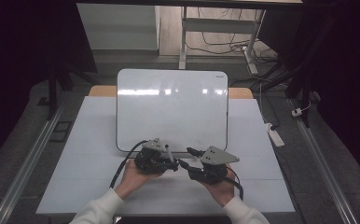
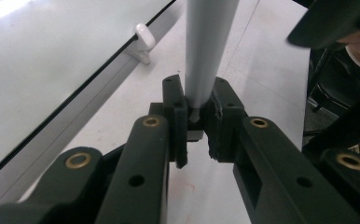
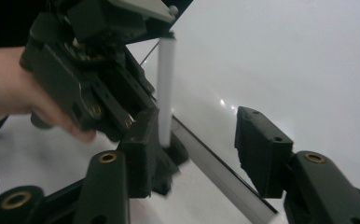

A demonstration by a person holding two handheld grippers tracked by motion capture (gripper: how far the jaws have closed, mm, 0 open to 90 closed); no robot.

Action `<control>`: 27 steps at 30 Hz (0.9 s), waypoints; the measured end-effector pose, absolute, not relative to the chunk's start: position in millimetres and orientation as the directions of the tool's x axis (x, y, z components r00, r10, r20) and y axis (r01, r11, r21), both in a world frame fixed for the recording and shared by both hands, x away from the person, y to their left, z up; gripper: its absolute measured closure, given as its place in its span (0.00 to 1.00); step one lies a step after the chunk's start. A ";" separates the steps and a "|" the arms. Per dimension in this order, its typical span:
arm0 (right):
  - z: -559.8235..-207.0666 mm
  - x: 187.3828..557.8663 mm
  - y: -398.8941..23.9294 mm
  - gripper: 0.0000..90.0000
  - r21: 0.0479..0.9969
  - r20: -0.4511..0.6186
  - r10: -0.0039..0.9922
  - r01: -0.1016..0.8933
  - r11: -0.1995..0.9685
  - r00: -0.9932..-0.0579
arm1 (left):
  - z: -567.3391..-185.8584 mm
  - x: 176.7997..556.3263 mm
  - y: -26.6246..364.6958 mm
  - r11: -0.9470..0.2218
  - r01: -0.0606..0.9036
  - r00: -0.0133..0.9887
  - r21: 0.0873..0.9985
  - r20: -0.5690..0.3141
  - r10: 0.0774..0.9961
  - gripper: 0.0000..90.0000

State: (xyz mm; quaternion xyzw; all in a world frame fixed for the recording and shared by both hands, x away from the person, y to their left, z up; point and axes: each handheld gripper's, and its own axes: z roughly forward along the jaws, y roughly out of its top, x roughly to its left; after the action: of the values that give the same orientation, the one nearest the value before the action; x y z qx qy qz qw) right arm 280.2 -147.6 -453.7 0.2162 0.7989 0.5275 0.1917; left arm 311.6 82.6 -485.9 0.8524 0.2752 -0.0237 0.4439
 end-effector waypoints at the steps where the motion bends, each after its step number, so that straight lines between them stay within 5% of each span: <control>1: -453.1 280.7 -145.3 0.57 0.926 -0.076 0.547 0.144 0.349 -0.833 | -485.9 311.8 80.7 -0.455 0.490 0.848 0.743 -0.284 0.448 0.87; 23: -456.4 281.3 -121.3 0.89 0.909 -0.095 0.615 0.184 0.375 -0.783 | -485.2 318.0 60.1 -0.473 0.489 0.848 0.733 -0.272 0.456 0.87; 27: -454.9 279.7 -120.5 0.90 0.910 -0.104 0.622 0.177 0.374 -0.776 | -484.2 317.0 60.0 -0.463 0.481 0.847 0.744 -0.260 0.463 0.79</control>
State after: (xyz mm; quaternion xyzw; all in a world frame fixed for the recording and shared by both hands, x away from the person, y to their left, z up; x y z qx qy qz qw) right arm 279.7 -120.5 -454.9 0.2501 0.7986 0.5003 0.2220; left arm 317.0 60.0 -484.2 0.8553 0.2761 -0.0103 0.4383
